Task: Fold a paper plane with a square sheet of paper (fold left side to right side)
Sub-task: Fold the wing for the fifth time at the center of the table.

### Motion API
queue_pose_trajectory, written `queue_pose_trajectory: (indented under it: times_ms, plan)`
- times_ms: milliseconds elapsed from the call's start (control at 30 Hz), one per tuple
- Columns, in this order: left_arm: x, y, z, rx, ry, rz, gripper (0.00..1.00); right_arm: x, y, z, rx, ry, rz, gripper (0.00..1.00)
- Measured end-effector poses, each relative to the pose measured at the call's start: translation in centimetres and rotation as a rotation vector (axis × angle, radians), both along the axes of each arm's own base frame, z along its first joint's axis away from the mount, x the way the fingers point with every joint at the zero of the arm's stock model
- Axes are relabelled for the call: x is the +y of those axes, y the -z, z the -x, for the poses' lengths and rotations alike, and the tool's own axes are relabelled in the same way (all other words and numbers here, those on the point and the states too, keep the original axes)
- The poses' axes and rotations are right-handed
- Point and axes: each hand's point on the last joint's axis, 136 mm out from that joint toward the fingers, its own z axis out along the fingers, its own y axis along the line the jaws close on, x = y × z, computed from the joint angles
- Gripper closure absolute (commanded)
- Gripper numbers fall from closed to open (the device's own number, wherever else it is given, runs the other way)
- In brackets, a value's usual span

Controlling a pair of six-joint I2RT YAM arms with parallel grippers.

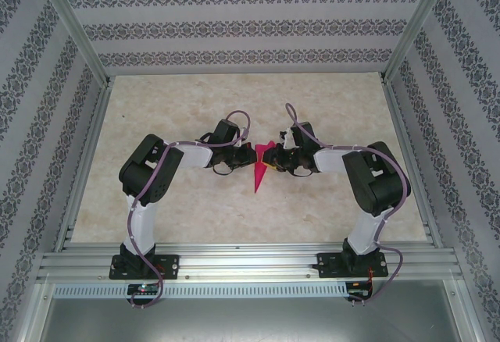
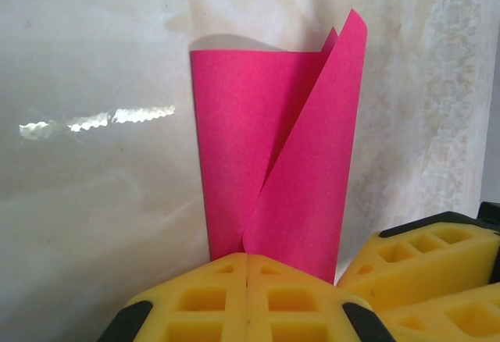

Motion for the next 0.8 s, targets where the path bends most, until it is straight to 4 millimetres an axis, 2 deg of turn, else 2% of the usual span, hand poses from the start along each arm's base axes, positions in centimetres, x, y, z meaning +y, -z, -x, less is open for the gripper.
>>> queue_pose_trajectory:
  times_ms: [800]
  plan:
    - [0.2, -0.1, -0.6, -0.014, -0.023, -0.021, 1.0, 0.1, 1.7, -0.5, 0.044, -0.007, 0.052, 0.76]
